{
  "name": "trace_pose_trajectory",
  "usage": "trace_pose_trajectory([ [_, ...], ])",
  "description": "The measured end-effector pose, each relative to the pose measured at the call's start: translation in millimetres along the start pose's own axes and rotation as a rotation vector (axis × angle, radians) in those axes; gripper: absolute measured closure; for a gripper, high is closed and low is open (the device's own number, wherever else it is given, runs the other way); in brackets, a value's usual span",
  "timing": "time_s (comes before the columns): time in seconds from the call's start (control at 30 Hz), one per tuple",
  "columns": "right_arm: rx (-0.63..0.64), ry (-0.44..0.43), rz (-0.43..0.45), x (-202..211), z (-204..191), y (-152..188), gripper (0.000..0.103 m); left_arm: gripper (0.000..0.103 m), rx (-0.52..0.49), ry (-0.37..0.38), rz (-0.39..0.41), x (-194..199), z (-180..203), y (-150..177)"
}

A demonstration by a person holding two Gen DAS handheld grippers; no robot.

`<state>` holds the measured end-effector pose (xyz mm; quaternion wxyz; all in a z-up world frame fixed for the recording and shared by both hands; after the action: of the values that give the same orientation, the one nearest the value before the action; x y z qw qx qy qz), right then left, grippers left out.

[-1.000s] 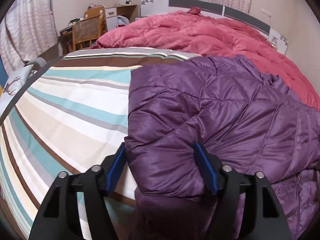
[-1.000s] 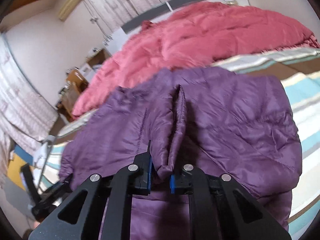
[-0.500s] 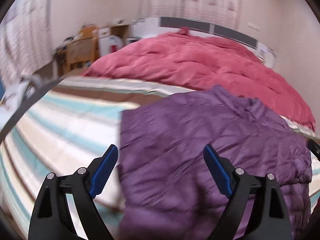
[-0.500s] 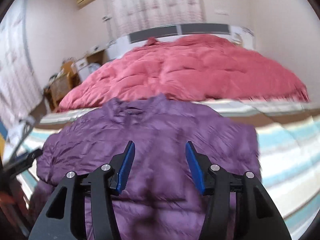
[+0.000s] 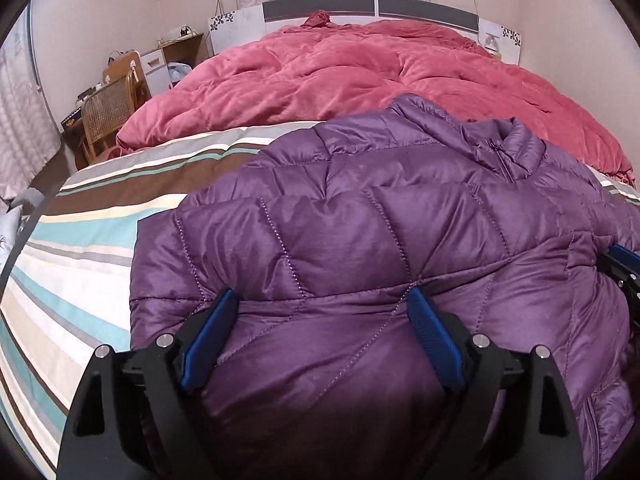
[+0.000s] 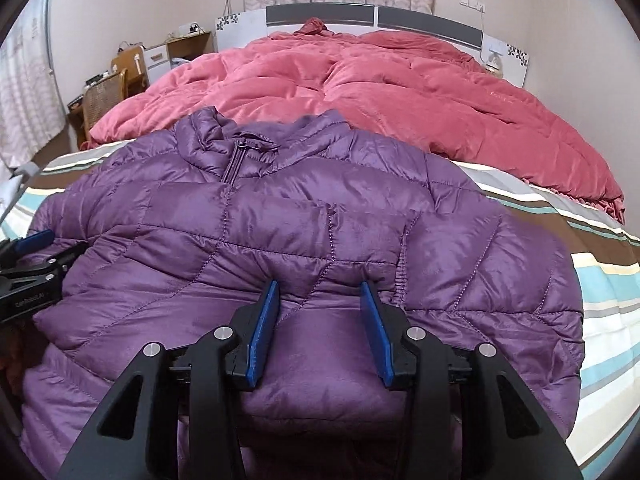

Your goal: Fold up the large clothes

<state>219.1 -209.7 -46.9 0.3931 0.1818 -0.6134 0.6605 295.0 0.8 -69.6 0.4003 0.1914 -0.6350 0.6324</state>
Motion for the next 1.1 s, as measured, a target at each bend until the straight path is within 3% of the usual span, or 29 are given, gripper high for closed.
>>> trace_pose_trajectory([
  [0.2,-0.008,-0.005,0.007,-2,-1,-2,0.061,0.013,-0.002,-0.034,0.024,9,0,3],
  [0.4,-0.01,-0.005,0.011,-2,-1,-2,0.061,0.013,0.066,-0.052,0.05,35,-16,11],
  [0.67,-0.007,-0.003,0.009,-2,-1,-1,0.061,0.008,0.108,-0.044,-0.015,8,-37,18],
  [0.9,-0.023,-0.038,-0.004,5,4,-3,0.06,0.002,0.094,-0.078,-0.001,24,-34,21],
  [0.93,-0.028,-0.046,-0.006,9,6,-3,0.059,0.002,0.088,-0.076,-0.002,30,-33,24],
  [1.0,-0.037,-0.05,-0.004,22,14,0,0.044,0.002,0.077,-0.066,0.004,45,-30,32],
  [1.1,-0.055,-0.085,-0.009,44,23,10,0.042,0.002,0.063,-0.042,0.004,62,-27,44],
])
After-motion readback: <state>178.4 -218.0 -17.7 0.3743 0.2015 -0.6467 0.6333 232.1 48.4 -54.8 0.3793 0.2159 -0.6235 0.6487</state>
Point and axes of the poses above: each gripper's, at about its wrist camera, not at the fingertips, and x roughly against the way its jaws point, z to its right, y to its underside, the point moved 4 cm from there along -x, roughly the way its jaws point, and after that the axes turned 14 degrees about y, right-handed, at the moved point
